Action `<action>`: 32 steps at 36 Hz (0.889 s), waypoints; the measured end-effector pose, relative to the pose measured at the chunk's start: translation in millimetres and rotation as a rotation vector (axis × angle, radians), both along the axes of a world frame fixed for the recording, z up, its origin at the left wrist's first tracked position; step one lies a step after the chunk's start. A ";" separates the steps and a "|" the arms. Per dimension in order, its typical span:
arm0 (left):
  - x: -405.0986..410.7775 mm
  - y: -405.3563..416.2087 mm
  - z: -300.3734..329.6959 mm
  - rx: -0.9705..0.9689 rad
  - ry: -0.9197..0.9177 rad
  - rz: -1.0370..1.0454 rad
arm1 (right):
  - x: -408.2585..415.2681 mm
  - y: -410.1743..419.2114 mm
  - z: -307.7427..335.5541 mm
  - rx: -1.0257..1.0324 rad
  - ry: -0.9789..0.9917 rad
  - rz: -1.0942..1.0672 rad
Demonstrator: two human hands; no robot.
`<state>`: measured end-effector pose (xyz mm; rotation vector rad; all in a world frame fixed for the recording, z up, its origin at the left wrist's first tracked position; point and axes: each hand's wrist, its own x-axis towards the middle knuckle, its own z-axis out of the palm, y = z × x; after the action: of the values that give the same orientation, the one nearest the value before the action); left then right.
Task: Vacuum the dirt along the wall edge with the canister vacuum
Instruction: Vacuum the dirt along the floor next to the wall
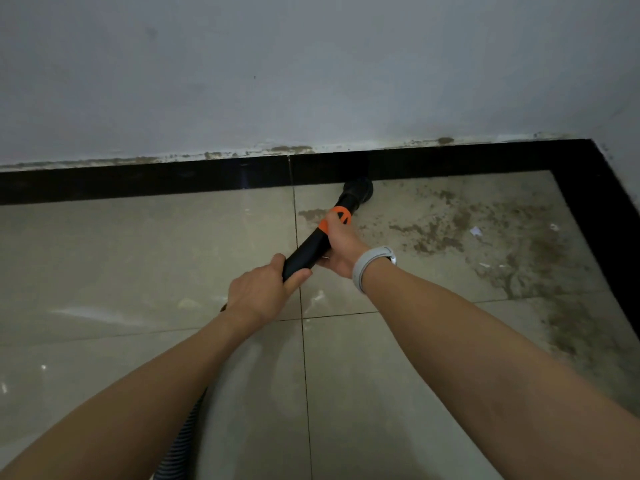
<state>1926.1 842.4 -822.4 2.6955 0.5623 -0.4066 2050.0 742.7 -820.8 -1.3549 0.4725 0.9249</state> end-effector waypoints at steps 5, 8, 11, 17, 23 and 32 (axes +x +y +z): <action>-25.9 21.2 1.0 0.114 -0.061 0.039 | -20.8 30.1 -1.8 0.039 0.027 0.013; -44.8 37.2 2.1 0.158 -0.081 0.088 | -33.8 50.7 -1.0 0.067 0.061 0.070; -62.4 53.1 3.1 0.186 -0.085 0.132 | -45.2 71.4 1.5 0.082 0.087 0.126; -84.4 70.7 2.2 0.173 -0.082 0.188 | -59.3 98.2 5.1 0.067 0.094 0.239; -88.5 70.5 0.2 0.047 -0.125 0.228 | -63.5 101.7 2.5 0.029 0.056 0.209; -100.6 45.5 9.3 -0.338 -0.097 0.368 | -81.4 76.3 -0.6 0.234 0.210 0.078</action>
<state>1825.5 887.9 -813.1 2.2169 0.8558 -0.2416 1968.6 819.0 -821.4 -1.0752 0.4576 1.1566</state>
